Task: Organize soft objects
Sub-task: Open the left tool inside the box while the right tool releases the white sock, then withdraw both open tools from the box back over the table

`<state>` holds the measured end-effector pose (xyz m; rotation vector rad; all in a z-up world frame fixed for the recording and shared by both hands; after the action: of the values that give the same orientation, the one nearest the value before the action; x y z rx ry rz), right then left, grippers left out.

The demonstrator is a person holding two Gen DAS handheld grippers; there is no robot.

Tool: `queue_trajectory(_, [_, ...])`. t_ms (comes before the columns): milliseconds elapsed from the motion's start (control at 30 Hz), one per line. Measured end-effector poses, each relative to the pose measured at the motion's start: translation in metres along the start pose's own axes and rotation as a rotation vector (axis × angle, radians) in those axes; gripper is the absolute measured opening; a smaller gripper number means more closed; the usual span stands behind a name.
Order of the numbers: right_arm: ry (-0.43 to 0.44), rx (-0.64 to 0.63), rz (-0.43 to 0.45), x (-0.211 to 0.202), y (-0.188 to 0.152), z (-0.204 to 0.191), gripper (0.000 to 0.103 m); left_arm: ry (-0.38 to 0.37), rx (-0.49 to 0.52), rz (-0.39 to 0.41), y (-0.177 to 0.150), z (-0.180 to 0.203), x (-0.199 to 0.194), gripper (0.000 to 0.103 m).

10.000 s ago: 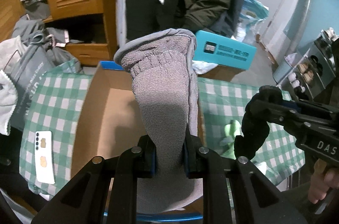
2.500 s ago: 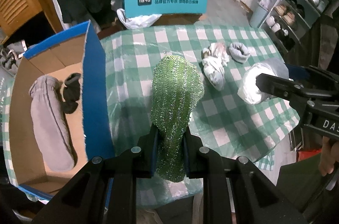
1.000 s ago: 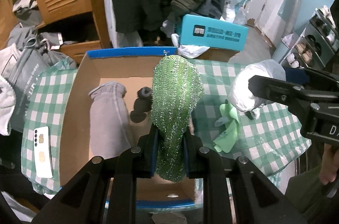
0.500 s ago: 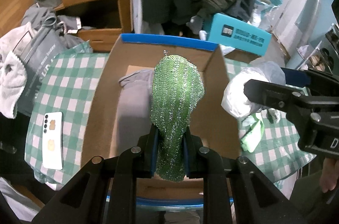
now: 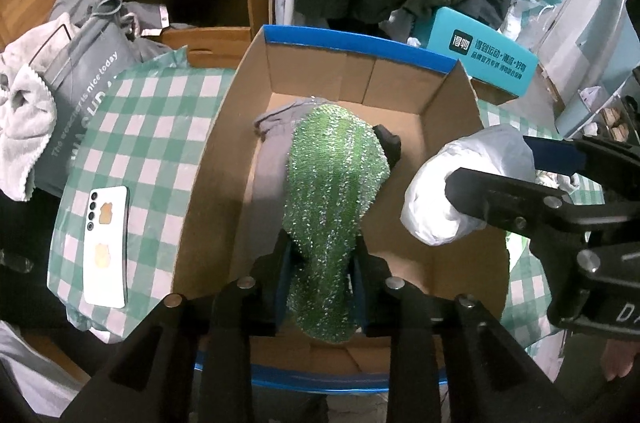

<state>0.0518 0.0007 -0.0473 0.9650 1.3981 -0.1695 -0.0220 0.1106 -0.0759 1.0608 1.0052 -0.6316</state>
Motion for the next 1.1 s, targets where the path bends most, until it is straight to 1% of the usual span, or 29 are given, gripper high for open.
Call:
queue_trajectory(100, [0.016, 0.009, -0.013, 0.004, -0.001, 0.000, 0.066, 0.003, 0.000, -0.004, -0.001, -0.001, 0.001, 0.027])
queue_trajectory(133, [0.021, 0.012, -0.017, 0.006, -0.001, 0.000, 0.067, 0.003, -0.001, -0.005, -0.001, -0.002, 0.001, 0.029])
queue_trajectory(233, [0.019, 0.018, -0.017, 0.006, -0.001, 0.001, 0.070, 0.008, -0.007, -0.003, 0.000, -0.003, 0.001, 0.043])
queue_trajectory(267, [0.017, 0.019, -0.017, 0.006, -0.001, 0.002, 0.073, 0.010, -0.008, 0.000, 0.001, -0.004, 0.000, 0.046])
queue_trajectory(300, [0.013, 0.023, -0.017, 0.005, -0.001, 0.003, 0.073, 0.014, -0.009, 0.002, 0.001, -0.004, -0.001, 0.047])
queue_trajectory(367, [0.006, 0.036, -0.013, 0.004, -0.001, 0.006, 0.073, 0.022, -0.010, 0.004, 0.002, -0.005, -0.001, 0.055])
queue_trajectory(533, [-0.002, 0.065, -0.010, 0.001, -0.004, 0.016, 0.073, 0.025, -0.004, 0.005, 0.002, -0.003, -0.003, 0.060])
queue_trajectory(633, [-0.009, 0.077, -0.006, -0.003, -0.006, 0.020, 0.073, 0.026, 0.000, 0.016, 0.001, -0.001, -0.005, 0.066])
queue_trajectory(867, [-0.024, 0.096, -0.004, -0.010, -0.013, 0.029, 0.074, 0.008, 0.023, 0.017, -0.001, 0.010, -0.006, 0.066])
queue_trajectory(1100, [-0.044, 0.118, 0.000, -0.019, -0.027, 0.044, 0.074, -0.003, 0.051, 0.022, -0.003, 0.026, -0.008, 0.066])
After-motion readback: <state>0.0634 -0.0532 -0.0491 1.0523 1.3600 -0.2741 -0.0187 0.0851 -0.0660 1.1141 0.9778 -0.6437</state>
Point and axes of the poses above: each gripper's, at about its wrist camera, not at the fingertips, and x roughly the way its jaws point, z to its right, y to its top, the point moved 1 cm from there along x, roughly the way its jaws point, and after that the axes turned 10 degrees about -x, right-handed, at the moved point
